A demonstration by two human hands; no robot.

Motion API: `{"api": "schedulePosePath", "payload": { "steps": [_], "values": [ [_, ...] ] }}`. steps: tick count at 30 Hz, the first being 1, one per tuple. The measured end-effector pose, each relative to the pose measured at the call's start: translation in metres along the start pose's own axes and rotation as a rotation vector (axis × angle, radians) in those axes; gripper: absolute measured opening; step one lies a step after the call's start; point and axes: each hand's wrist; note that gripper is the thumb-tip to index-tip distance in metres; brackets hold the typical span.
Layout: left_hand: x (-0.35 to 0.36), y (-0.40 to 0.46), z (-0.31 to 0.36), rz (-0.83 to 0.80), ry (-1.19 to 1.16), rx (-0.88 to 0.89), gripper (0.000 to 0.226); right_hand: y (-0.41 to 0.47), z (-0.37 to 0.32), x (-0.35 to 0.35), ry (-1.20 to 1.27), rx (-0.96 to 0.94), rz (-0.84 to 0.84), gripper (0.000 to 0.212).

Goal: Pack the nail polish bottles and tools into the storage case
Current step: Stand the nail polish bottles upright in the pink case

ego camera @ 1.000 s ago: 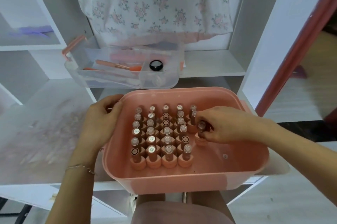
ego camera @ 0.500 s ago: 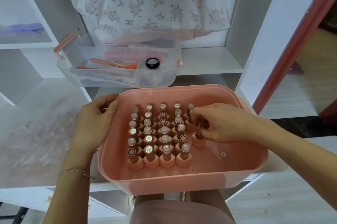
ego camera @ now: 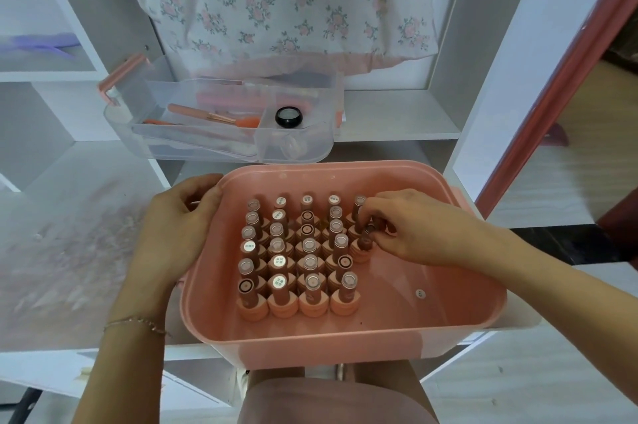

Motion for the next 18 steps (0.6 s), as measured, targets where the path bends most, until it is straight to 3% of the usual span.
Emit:
{"api": "schedulePosePath", "payload": {
  "steps": [18],
  "values": [
    [0.0011, -0.0002, -0.0027, 0.008, -0.016, -0.013, 0.015, 0.0019, -0.0035, 0.0015, 0.002, -0.019, 0.014, 0.026]
  ]
}}
Point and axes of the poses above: each hand's wrist, its own y-axis towards the middle knuckle, its own x-axis out of the palm, z = x × y, and after that the axes turned 13 degrees about y, right-handed
